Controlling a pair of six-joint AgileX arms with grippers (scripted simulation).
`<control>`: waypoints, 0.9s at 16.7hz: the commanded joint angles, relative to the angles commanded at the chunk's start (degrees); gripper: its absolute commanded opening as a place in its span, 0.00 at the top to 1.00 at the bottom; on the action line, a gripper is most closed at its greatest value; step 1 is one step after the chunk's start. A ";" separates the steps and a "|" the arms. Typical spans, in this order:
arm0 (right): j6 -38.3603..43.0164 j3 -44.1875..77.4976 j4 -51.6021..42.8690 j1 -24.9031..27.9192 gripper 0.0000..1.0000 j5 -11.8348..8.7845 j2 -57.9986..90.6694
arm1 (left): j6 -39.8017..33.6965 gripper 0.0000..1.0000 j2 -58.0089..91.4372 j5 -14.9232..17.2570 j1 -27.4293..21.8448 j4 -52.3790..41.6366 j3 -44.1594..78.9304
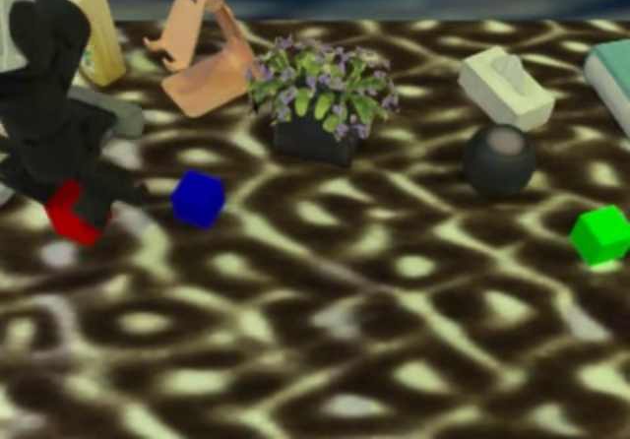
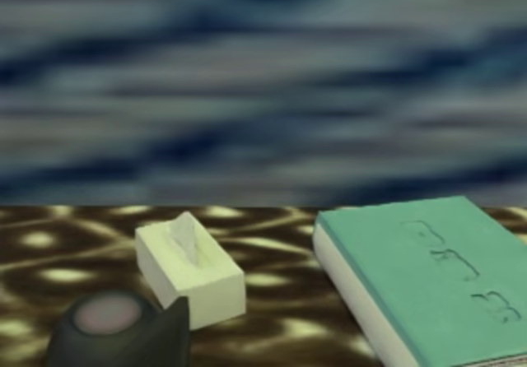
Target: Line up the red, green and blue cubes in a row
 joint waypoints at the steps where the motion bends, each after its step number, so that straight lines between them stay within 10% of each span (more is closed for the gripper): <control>1: 0.00 0.00 0.00 0.00 0.00 0.00 0.00 | -0.01 1.00 -0.90 -0.01 0.11 -1.49 0.82; 9: 0.00 0.00 0.00 0.00 0.00 0.00 0.00 | -2.00 1.00 -1.66 -0.11 -1.54 -2.66 1.33; 15: 0.00 0.00 0.00 0.00 0.00 0.00 0.00 | -21.11 1.00 -3.88 -0.69 -12.30 -3.56 -0.76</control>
